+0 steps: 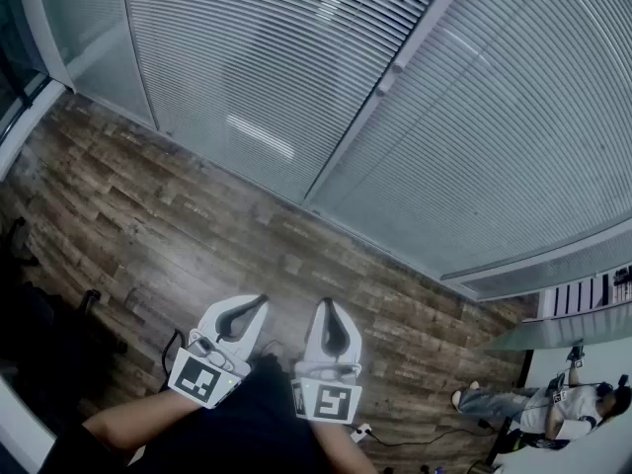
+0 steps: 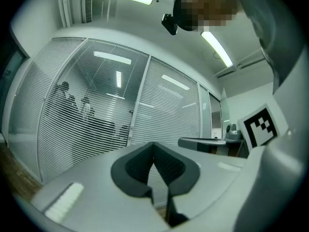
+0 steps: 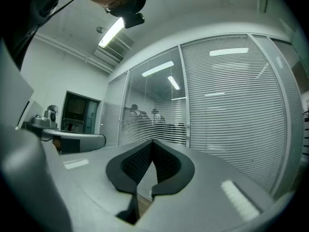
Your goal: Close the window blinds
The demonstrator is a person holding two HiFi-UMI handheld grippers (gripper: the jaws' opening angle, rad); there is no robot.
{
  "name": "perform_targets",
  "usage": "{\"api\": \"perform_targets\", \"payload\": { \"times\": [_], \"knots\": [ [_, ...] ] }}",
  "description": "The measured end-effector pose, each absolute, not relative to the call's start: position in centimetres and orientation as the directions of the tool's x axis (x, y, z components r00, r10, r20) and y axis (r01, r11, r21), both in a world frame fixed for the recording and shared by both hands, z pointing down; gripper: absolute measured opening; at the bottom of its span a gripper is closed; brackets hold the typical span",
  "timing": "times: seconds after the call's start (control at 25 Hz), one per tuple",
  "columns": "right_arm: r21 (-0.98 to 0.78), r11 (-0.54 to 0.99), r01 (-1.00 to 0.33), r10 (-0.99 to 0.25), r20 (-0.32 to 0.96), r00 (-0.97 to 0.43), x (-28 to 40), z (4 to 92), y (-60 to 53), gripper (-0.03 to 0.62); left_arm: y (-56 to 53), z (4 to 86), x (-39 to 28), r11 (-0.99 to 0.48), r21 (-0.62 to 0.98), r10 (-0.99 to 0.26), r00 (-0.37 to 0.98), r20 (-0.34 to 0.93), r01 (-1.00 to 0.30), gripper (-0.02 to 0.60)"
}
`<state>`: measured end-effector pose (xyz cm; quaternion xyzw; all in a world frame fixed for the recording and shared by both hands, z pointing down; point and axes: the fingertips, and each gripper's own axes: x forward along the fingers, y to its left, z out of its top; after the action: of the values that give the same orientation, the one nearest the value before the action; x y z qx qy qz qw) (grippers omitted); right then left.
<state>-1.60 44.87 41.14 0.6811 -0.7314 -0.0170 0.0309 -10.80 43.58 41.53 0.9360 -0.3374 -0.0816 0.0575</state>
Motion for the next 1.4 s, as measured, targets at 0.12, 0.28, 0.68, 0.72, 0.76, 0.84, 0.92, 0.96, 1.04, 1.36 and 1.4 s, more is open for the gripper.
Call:
{"api": "perform_targets", "payload": {
  "times": [0.12,0.28,0.68,0.72,0.76,0.84,0.92,0.96,1.04,1.36,1.4],
  "knots": [
    [0.046,0.071,-0.996,-0.997,0.025,-0.07,-3.0,41.5,45.0,0.0,42.9,41.8,-12.7,-0.753,0.176,-0.655,0.748,-0.108,-0.634,-0.002],
    [-0.001,0.049,-0.999,-0.999,-0.01,-0.049,-4.2,41.4,45.7,0.002,42.1,42.0,-15.5,-0.727,0.166,-0.684,0.723,-0.097,-0.666,-0.002],
    [0.014,-0.048,-0.999,-0.998,0.039,0.049,-7.7,42.8,48.4,0.002,44.4,41.6,-18.0,-0.816,0.145,-0.576,0.809,-0.117,-0.56,-0.002],
    [0.017,-0.065,-0.998,-0.997,0.043,0.066,-7.9,43.1,48.6,0.002,44.4,41.9,-18.4,-0.819,0.144,-0.571,0.813,-0.115,-0.555,-0.002],
    [0.019,-0.084,-0.996,-0.995,0.044,0.085,-8.0,43.3,48.8,0.002,44.3,42.2,-18.7,-0.823,0.137,-0.565,0.818,-0.109,-0.551,-0.002],
    [0.023,-0.121,-0.992,-0.992,0.045,0.122,-8.1,43.7,48.7,0.002,44.1,42.5,-19.1,-0.834,0.121,-0.55,0.828,-0.103,-0.539,-0.002],
    [0.027,-0.141,-0.99,-0.989,0.043,0.142,-8.3,43.6,48.7,0.002,43.9,42.6,-19.2,-0.847,0.106,-0.53,0.841,-0.109,-0.521,-0.002],
    [0.03,-0.145,-0.989,-0.988,0.044,0.147,-8.4,43.5,48.7,0.002,44.0,42.8,-19.1,-0.857,0.084,-0.515,0.851,-0.102,-0.509,-0.002],
    [0.03,-0.149,-0.988,-0.987,0.057,0.151,-8.6,43.6,48.7,0.002,43.8,42.9,-18.9,-0.865,0.081,-0.501,0.86,-0.092,-0.495,-0.002],
    [0.0,-0.159,-0.987,-0.986,0.06,0.159,-6.6,44.0,45.4,0.002,40.5,43.7,-18.0,-0.83,0.17,-0.549,0.832,-0.083,-0.531,-0.002],
    [0.004,-0.163,-0.987,-0.986,0.047,0.163,-5.9,43.6,44.8,0.002,39.7,43.5,-17.8,-0.824,0.168,-0.558,0.825,-0.083,-0.541,-0.002]
  ]
}}
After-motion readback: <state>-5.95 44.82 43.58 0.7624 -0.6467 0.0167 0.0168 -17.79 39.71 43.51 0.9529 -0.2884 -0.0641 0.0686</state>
